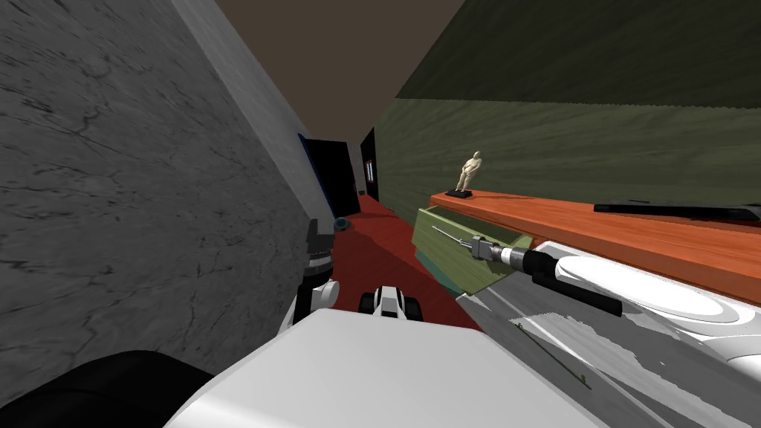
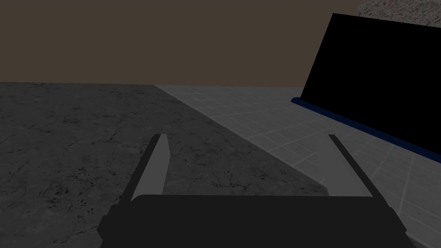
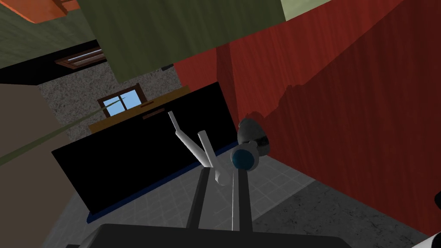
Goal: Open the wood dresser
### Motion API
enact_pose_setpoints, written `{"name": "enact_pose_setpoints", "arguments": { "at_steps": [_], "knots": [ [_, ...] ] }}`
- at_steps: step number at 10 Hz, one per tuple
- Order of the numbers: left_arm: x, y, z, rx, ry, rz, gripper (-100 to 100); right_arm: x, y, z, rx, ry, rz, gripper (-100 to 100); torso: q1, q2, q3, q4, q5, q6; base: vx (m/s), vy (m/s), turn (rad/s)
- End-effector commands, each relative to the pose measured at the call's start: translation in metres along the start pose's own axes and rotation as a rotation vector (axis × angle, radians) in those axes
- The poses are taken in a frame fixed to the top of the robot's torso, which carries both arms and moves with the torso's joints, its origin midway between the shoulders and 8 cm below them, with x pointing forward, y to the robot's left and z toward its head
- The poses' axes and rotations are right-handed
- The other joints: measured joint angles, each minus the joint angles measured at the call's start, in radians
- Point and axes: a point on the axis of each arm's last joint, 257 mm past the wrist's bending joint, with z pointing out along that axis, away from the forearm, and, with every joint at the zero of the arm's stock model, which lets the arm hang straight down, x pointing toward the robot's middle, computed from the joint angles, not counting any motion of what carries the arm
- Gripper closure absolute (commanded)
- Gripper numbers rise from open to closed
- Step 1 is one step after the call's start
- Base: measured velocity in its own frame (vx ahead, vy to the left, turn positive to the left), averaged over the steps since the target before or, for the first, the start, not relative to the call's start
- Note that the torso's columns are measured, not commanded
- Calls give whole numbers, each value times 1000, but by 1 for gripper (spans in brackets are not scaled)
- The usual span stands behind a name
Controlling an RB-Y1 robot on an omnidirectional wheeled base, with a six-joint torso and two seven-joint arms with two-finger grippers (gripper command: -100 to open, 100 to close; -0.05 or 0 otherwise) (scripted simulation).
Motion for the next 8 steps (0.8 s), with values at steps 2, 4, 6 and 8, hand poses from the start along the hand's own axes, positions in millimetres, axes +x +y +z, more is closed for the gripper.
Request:
{"name": "enact_pose_setpoints", "arguments": {
  "at_steps": [2, 4, 6, 8],
  "knots": [
    [0, 0, 0, 0, 0, 0, 0, -6, -27, -7, -7, -14, -8, -100, -5, -2, -2, 2, 2, 0, -3, 41, -92],
    [0, 0, 0, 0, 0, 0, 0, -11, -43, -12, -11, -23, -16, -100, 0, 0, 0, 3, 2, 0, 13, 26, -58],
    [0, 0, 0, 0, 0, 0, 0, -11, -49, -13, -10, -24, -19, -100, 1, 2, 1, 3, 2, 0, 5, 15, -38],
    [0, 0, 0, 0, 0, 0, 0, -12, -50, -14, -11, -25, -18, 0, 0, 2, 1, 3, 2, 0, 0, 0, 0]
  ]
}}
